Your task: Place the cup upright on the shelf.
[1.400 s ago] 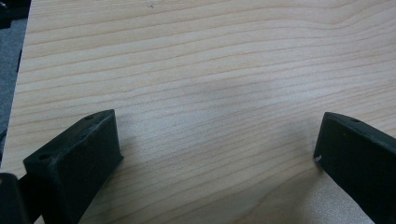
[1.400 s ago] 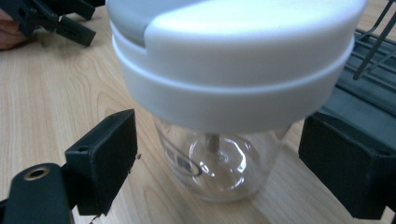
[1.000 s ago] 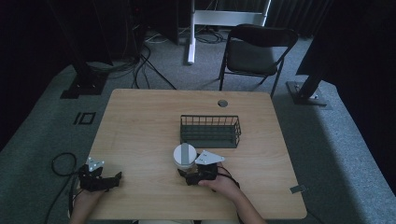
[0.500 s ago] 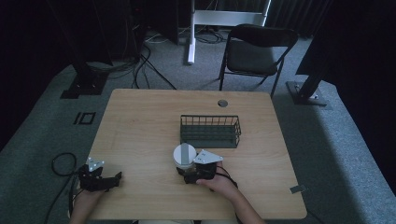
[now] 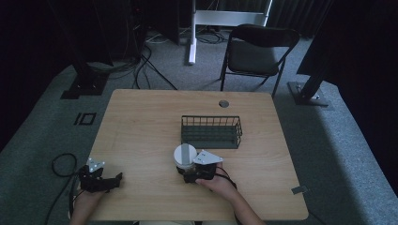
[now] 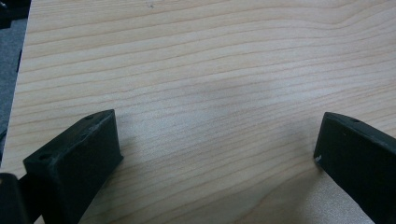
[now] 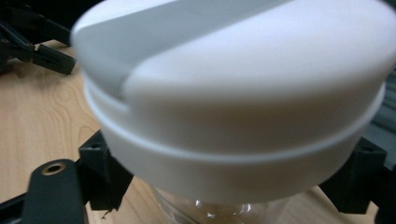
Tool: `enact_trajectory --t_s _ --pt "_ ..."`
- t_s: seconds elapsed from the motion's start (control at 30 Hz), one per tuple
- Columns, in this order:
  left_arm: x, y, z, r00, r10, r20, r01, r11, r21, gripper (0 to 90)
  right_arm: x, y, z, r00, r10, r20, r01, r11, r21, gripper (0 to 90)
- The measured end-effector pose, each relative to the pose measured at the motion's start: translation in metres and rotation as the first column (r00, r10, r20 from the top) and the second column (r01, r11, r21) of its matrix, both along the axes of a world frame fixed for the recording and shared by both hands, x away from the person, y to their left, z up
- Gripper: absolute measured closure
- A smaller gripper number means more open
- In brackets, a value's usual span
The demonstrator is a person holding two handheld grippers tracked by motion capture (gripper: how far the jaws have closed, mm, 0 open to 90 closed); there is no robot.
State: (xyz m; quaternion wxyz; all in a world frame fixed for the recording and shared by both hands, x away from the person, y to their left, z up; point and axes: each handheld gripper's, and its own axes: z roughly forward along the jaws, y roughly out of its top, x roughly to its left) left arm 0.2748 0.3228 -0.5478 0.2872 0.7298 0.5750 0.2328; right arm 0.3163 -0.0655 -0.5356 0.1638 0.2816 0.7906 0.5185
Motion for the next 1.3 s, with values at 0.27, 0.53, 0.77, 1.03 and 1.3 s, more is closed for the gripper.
enact_trajectory --t_s 0.27,0.53,0.77,1.03,1.3 --pt "0.0 0.0 0.0 1.0 0.0 0.0 0.0 1.0 0.0 0.6 -0.001 0.0 0.002 0.9999 0.012 0.002 -0.012 1.0 -0.007 18.1" --pt "0.0 0.0 0.0 1.0 0.0 0.0 0.0 1.0 0.0 0.5 -0.002 -0.001 0.007 0.9996 0.028 0.007 -0.028 1.0 -0.006 18.2" --pt "0.0 0.0 0.0 1.0 0.0 0.0 0.0 1.0 0.0 0.6 -0.003 -0.002 0.017 0.9994 0.027 0.023 -0.027 1.0 0.004 18.2" --pt "0.0 0.0 0.0 1.0 0.0 0.0 0.0 1.0 0.0 0.5 -0.002 -0.002 0.03 0.9994 0.021 0.027 -0.022 1.0 0.021 18.2" --pt "0.0 0.0 0.0 1.0 0.0 0.0 0.0 1.0 0.0 0.5 0.001 -0.004 0.045 0.9993 0.02 0.03 -0.021 0.998 0.051 18.2"
